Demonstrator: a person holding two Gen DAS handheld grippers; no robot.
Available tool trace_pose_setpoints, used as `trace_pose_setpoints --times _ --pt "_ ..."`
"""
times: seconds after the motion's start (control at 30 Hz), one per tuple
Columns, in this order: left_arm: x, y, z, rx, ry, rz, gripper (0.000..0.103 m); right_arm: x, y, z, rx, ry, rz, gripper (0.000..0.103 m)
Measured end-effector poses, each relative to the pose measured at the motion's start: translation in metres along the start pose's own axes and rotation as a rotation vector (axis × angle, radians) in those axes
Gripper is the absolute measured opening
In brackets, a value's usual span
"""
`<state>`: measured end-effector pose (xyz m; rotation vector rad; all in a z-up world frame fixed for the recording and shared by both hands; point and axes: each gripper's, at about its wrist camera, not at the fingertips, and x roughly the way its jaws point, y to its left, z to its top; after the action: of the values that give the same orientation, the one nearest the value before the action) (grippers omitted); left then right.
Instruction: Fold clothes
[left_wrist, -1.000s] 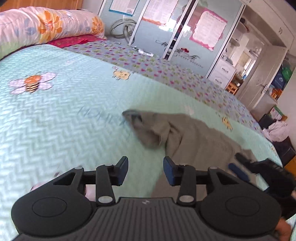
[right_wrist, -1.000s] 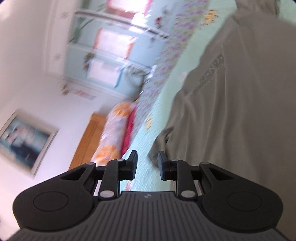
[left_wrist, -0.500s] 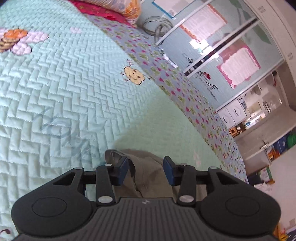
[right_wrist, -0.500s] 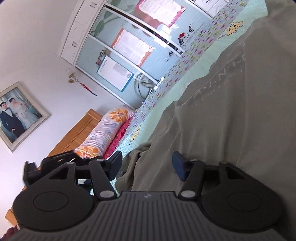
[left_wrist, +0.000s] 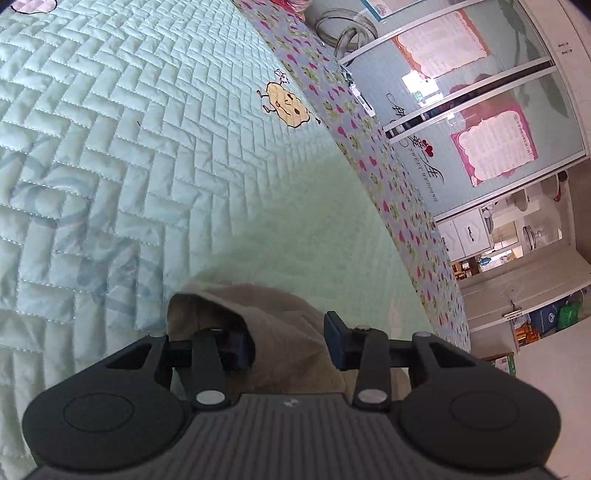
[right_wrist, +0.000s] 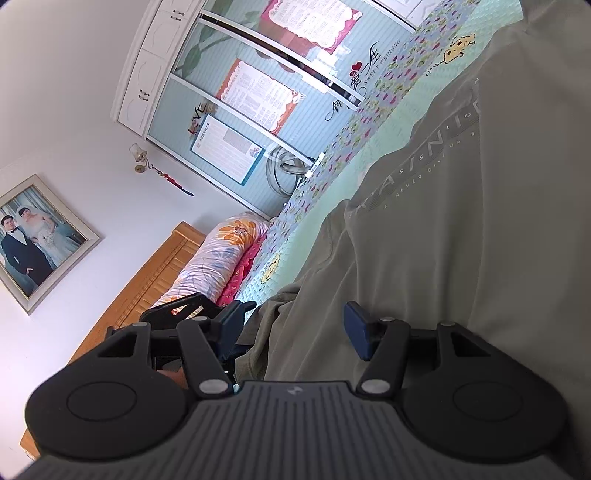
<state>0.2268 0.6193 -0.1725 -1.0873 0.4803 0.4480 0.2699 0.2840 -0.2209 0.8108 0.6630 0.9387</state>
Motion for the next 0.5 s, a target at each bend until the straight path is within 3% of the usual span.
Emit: trace_pose_setpoints --times 0.03,0.37,0.4,0.5 --pt "0.002 -0.004 0.006 0.026 -0.002 0.009 0.000 0.000 0.000 0.000 0.000 0.000 0.000 0.060" --pt "0.012 -0.065 0.082 0.424 -0.137 0.170 0.000 0.002 0.000 -0.002 -0.022 0.005 -0.014 0.060" --pt "0.017 -0.068 0.084 0.470 -0.135 0.178 0.001 0.002 -0.001 -0.002 -0.023 0.005 -0.013 0.060" --pt "0.037 -0.062 0.083 0.547 -0.032 0.201 0.003 0.003 -0.001 -0.002 -0.022 0.007 -0.011 0.060"
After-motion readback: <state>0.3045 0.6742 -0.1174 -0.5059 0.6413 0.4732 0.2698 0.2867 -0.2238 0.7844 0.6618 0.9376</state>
